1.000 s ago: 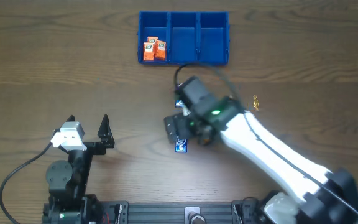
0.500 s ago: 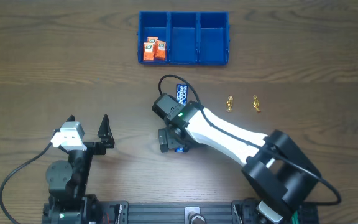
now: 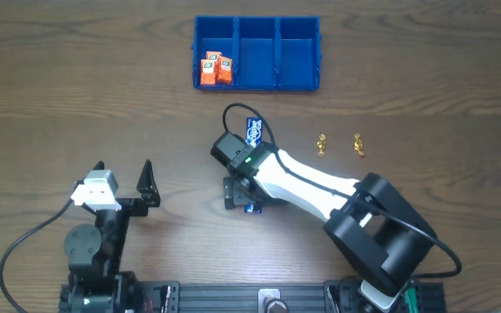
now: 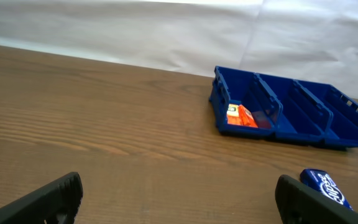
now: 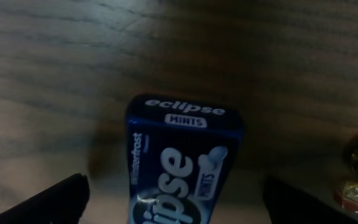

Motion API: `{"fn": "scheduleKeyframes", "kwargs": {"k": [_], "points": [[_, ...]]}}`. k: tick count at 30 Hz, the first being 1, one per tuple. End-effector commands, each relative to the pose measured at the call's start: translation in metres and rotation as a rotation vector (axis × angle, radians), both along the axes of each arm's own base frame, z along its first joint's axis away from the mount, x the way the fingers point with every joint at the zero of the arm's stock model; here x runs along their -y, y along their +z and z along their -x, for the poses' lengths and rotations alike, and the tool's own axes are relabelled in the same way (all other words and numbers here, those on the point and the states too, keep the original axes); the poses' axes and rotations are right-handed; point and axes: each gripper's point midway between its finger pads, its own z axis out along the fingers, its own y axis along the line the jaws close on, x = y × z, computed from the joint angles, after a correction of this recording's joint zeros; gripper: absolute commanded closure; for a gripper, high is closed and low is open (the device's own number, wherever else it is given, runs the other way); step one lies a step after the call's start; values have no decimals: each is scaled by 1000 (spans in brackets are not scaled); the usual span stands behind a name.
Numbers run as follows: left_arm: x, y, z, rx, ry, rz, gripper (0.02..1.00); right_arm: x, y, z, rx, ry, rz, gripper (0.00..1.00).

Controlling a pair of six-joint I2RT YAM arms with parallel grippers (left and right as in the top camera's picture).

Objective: Sort Candies Into Trays

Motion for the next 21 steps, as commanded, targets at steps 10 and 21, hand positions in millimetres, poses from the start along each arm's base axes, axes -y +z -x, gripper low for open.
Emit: {"fn": "scheduleKeyframes", "kwargs": {"k": [10,21], "points": [[1,-17,1,-50,-8,-8,20,-3,1,-7,32,-31,12,338],[1,-17,1,-50,-8,-8,20,-2,1,-9,53,-50,26,424]]}}
